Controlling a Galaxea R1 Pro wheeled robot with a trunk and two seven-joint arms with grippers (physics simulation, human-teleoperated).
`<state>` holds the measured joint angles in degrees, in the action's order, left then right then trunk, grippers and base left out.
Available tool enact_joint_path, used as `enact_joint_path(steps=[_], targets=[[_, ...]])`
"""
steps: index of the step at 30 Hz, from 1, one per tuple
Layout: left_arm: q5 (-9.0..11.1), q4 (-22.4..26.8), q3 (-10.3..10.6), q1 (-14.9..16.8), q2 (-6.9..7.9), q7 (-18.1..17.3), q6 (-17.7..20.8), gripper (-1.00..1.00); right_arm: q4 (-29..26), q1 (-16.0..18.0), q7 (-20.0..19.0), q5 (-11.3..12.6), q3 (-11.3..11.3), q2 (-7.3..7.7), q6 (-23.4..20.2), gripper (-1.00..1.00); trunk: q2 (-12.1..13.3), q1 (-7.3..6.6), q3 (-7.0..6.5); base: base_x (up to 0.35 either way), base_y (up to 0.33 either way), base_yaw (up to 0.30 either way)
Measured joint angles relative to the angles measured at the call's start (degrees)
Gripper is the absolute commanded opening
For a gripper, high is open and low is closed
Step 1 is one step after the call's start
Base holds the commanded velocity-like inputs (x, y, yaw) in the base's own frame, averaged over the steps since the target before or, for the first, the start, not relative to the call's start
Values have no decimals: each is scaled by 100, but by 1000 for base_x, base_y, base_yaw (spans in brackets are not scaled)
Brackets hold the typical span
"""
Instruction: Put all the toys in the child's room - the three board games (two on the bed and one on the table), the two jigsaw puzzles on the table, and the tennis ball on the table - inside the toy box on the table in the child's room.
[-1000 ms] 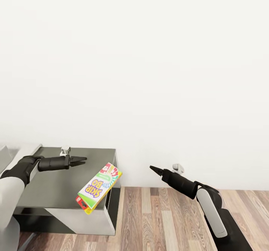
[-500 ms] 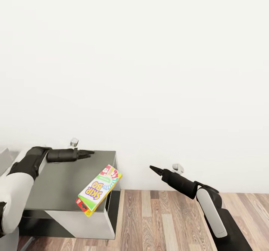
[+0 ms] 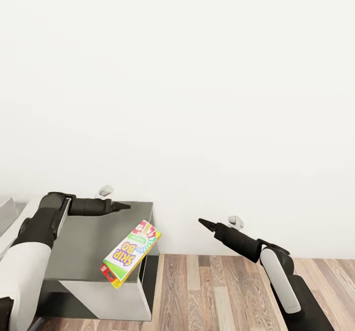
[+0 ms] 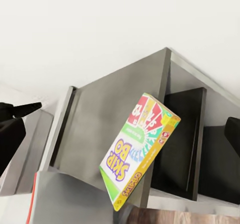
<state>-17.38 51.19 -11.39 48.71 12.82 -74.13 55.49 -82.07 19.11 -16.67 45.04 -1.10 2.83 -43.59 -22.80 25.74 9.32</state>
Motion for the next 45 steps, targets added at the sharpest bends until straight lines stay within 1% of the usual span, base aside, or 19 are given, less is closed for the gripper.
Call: enact_joint_path(steps=[3, 6, 12, 19, 22, 25, 26, 29, 30, 36, 45], targets=[[-2, 148, 1, -66, -8, 11, 105, 100, 0, 0, -3, 3, -3, 3, 0, 100, 0, 0, -28, 0, 0, 0], [-9, 197, -3, -92, -1, 13, 133, 100, 0, 0, -3, 4, -4, 3, 0, 100, 0, 0, -56, 0, 0, 0], [-6, 217, -14, -103, 19, 4, 138, 100, 0, 0, -1, 5, -10, -1, 0, 100, 0, 0, -112, 0, 0, 0], [47, 269, -16, -119, 33, -26, 138, 100, 0, 0, 2, 5, -11, -3, 0, 100, 0, 0, -178, 0, 0, 0], [59, 411, -17, -192, 44, -166, 136, 100, 0, 0, 1, 5, -11, -4, 0, 100, 0, 0, -206, 0, 0, 0], [46, 794, -23, -362, 52, -492, 138, 100, 0, 0, 2, 5, -11, -6, 0, 100, 0, 0, -234, 0, 0, 0], [26, 1033, -26, -473, 53, -681, 143, 100, 0, 0, 3, 6, -11, -9, 0, 100, 0, 0, -243, 0, 0, 0], [2, 1389, -29, -642, 55, -906, 163, 100, 0, 0, 3, 6, -16, -15, 0, 100, 0, 0, -271, 0, 0, 0], [-4, 1578, -27, -732, 55, -989, 176, 100, 0, 0, 3, 6, -17, -18, 0, 100, 0, 0, -280, 0, 0, 0], [-21, 1903, -24, -889, 56, -1119, 197, 100, 0, 0, 3, 5, -20, -22, 0, 100, 1, 0, -337, 0, 0, 0], [-28, 1964, -10, -927, 56, -1144, 204, 100, 0, 0, 3, 0, -20, -34, 1, 100, 1, 0, -421, 0, 0, 0]])
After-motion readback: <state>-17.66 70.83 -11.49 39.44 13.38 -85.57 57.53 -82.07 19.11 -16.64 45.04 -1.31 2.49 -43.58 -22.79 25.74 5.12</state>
